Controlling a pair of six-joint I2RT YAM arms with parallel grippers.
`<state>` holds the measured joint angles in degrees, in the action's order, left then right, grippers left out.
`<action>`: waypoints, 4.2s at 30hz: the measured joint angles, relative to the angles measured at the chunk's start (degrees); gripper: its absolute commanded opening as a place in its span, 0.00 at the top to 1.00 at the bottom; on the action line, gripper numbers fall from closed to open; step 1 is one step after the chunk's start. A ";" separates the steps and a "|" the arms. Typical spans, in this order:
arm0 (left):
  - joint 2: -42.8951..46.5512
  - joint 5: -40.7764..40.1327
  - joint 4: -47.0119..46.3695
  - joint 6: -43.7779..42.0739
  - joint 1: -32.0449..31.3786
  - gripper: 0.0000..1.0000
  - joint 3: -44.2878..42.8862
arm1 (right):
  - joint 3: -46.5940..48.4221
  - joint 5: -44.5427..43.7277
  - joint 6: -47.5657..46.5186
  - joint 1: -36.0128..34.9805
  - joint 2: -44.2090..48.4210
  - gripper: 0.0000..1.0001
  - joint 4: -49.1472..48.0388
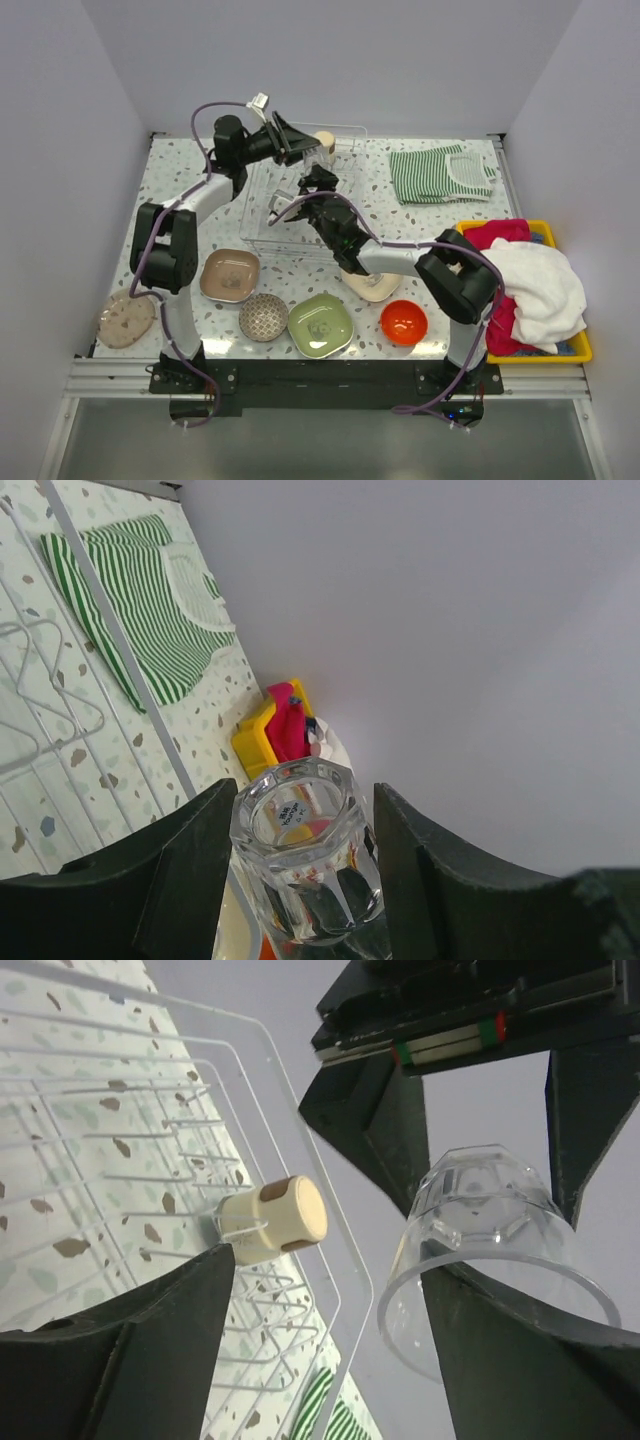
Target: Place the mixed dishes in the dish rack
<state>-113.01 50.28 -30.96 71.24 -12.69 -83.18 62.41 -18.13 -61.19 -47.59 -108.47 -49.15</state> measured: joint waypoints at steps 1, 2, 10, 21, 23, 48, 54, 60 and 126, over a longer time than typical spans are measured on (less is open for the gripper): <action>-0.70 0.09 -0.02 -0.63 -0.04 1.00 -0.92 | -0.37 -0.55 -0.20 0.09 0.42 0.17 0.85; -1.70 0.31 0.15 -1.68 -0.04 1.00 -2.49 | -0.85 -0.96 -0.20 0.22 1.03 0.16 2.01; -11.41 -1.09 9.46 -18.03 2.32 1.00 -22.12 | -6.97 -1.64 1.97 2.80 11.74 0.03 20.55; -10.69 -14.10 15.63 -55.01 2.19 1.00 -22.08 | 10.27 -0.76 27.87 10.43 14.84 0.01 57.55; -9.11 -17.57 13.07 -61.09 1.46 1.00 -17.07 | 11.21 -1.29 31.26 12.46 14.84 0.01 60.17; -21.84 -40.52 -5.55 -77.88 -3.74 1.00 -17.57 | 11.63 -5.35 37.79 17.31 14.84 0.01 72.54; -23.82 -42.23 -5.86 -77.83 -4.57 1.00 -18.80 | 11.61 -5.42 37.79 17.77 14.84 0.01 72.81; -25.66 -44.78 -6.21 -77.46 -5.35 0.96 -19.37 | 11.10 -5.46 37.79 17.99 14.84 0.01 73.66; 38.56 -45.46 75.91 -93.15 11.06 0.18 10.45 | 10.49 33.05 26.29 3.61 38.66 0.15 98.12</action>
<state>-74.46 4.82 44.95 -21.91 -1.63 -72.73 72.90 14.92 -34.89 -43.99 -69.80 48.97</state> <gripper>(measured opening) 0.822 0.878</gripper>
